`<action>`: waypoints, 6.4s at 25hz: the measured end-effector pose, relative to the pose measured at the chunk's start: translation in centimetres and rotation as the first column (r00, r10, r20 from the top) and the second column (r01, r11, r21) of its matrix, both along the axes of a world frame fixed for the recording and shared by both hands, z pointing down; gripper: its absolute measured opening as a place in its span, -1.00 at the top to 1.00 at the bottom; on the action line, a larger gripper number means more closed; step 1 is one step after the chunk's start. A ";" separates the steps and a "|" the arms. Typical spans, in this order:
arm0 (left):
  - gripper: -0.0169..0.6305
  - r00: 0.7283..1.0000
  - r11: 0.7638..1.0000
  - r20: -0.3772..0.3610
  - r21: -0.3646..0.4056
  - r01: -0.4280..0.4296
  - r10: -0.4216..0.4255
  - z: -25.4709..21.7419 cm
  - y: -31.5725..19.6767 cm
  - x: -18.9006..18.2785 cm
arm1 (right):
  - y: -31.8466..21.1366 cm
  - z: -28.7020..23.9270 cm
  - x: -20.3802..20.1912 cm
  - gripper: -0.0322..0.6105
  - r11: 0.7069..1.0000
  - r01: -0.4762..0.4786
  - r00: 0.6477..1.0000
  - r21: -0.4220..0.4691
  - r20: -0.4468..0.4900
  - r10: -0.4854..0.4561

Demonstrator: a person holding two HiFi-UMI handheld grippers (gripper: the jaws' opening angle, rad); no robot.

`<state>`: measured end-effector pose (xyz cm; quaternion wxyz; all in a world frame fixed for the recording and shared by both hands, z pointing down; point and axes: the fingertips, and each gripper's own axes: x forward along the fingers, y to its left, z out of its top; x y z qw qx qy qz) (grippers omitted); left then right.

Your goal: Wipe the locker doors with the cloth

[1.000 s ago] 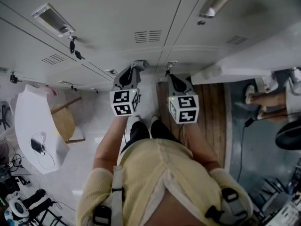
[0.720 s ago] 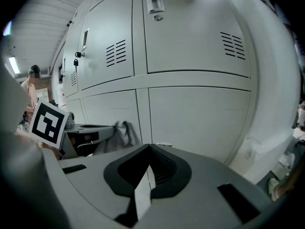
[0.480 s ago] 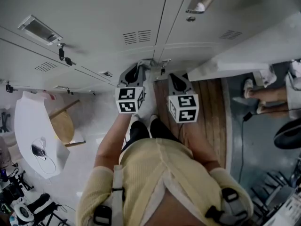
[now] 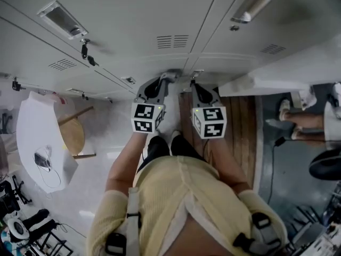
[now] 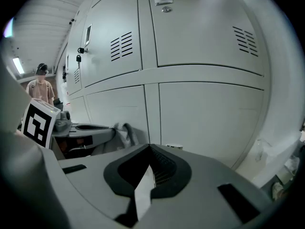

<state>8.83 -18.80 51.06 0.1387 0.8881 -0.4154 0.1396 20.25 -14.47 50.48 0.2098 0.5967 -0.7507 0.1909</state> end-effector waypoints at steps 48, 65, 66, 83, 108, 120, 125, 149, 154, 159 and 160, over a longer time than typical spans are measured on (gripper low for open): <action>0.90 0.978 0.978 0.123 -0.098 0.182 -0.170 6.4 -1.7 -9.8 | -0.5 3.9 -2.6 0.89 0.996 0.029 1.000 -0.079 -0.005 -0.029; 0.90 0.995 0.993 0.098 -0.119 0.025 -0.013 6.8 -2.0 -1.6 | 0.5 4.5 1.4 0.89 0.991 -0.081 0.996 -0.106 0.015 0.083; 0.90 0.995 0.993 0.097 -0.120 0.016 -0.004 6.8 -2.0 -1.1 | 0.5 4.5 1.5 0.89 0.991 -0.086 0.996 -0.107 0.016 0.088; 0.90 0.992 0.984 0.046 -0.140 -0.112 0.119 7.1 -0.8 3.0 | 0.8 4.6 2.4 0.89 0.989 -0.098 0.995 -0.114 0.016 0.101; 0.90 0.954 0.943 0.187 -0.192 0.271 -0.236 11.9 1.7 -17.5 | -1.1 7.8 -7.2 0.89 0.979 0.139 0.990 -0.152 0.024 -0.137; 0.90 0.952 0.941 0.235 -0.227 0.249 -0.195 14.6 -0.9 -17.5 | -1.0 8.3 -6.8 0.89 0.979 0.121 0.992 -0.167 -0.011 -0.125; 0.90 0.956 0.947 0.242 -0.232 0.223 -0.166 14.8 -1.6 -16.5 | -1.0 8.6 -6.0 0.89 0.981 0.090 0.996 -0.172 -0.009 -0.093; 0.90 0.974 0.969 0.219 -0.246 -0.003 0.059 14.9 -1.8 -5.7 | 1.3 9.5 -0.7 0.89 0.978 -0.053 0.999 -0.203 -0.003 0.053; 0.90 0.973 0.970 0.217 -0.242 -0.027 0.081 15.2 -1.9 -4.0 | 1.7 9.7 0.2 0.89 0.977 -0.071 0.997 -0.203 0.001 0.073; 0.90 0.972 0.971 0.207 -0.231 -0.063 0.112 15.1 -2.0 -1.8 | 2.5 10.0 1.2 0.89 0.972 -0.095 0.995 -0.214 -0.002 0.097; 0.90 0.971 0.970 0.206 -0.231 -0.070 0.119 15.1 -2.0 -1.4 | 2.6 10.0 1.3 0.89 0.971 -0.099 0.995 -0.216 -0.001 0.101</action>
